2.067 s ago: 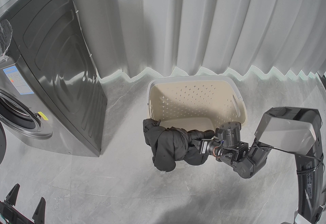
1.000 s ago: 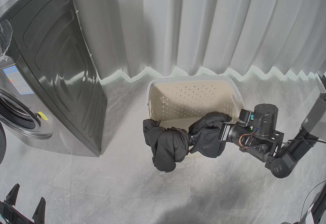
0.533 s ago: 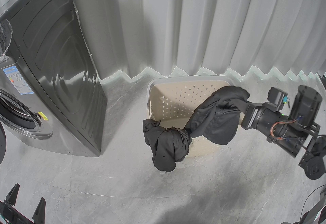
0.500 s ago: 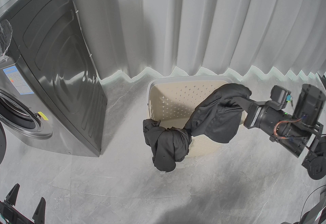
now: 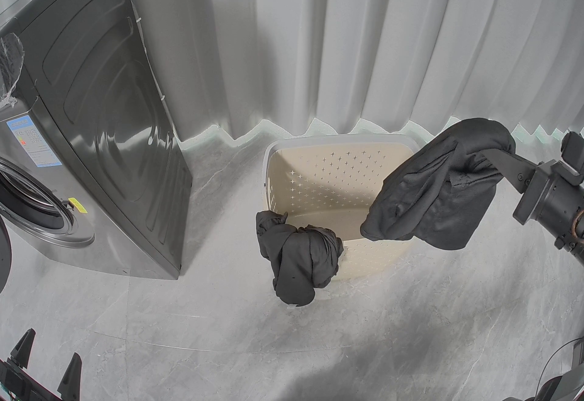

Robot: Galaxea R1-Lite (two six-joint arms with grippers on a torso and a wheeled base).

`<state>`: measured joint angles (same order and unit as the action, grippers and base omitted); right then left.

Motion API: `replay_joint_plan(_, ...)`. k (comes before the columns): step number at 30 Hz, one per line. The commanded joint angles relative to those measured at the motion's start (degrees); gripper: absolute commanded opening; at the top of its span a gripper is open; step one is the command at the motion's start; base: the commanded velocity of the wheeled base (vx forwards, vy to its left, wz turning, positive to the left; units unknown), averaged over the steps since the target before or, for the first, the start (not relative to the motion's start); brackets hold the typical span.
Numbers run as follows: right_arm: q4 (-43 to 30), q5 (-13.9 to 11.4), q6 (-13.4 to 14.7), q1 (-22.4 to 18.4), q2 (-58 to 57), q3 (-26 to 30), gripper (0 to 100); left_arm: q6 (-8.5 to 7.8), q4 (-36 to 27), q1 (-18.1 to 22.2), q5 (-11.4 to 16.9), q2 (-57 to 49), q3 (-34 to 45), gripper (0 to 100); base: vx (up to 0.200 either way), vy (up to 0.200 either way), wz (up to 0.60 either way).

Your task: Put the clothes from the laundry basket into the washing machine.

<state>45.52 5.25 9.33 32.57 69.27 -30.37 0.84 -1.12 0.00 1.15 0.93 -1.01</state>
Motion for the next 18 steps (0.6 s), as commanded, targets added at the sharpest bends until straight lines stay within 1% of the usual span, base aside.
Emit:
replay_joint_plan(1,0.0,-0.2,0.0,0.3,-2.7,0.3,0,0.04,0.0,0.0,0.0,-0.8,0.6,100,-0.2,0.0,0.0)
replay_joint_plan(3,0.4,-1.4,-0.4,0.2,-2.8,0.9,0,-0.05,0.0,0.0,0.0,-0.8,0.6,100,-0.2,0.0,0.0)
replay_joint_plan(5,0.5,-2.0,-0.6,0.1,-2.7,1.2,0,-0.14,0.0,0.0,0.0,-0.8,0.6,100,0.0,0.0,0.0)
replay_joint_plan(9,0.6,-2.3,-0.6,0.2,-2.6,1.5,0,-0.05,0.0,0.0,0.0,-0.8,0.6,100,0.0,0.0,0.0)
replay_joint_plan(18,0.8,-2.4,-0.6,0.3,-2.2,1.5,0,-0.05,0.0,0.0,-0.1,-0.8,0.6,100,0.0,0.2,0.0)
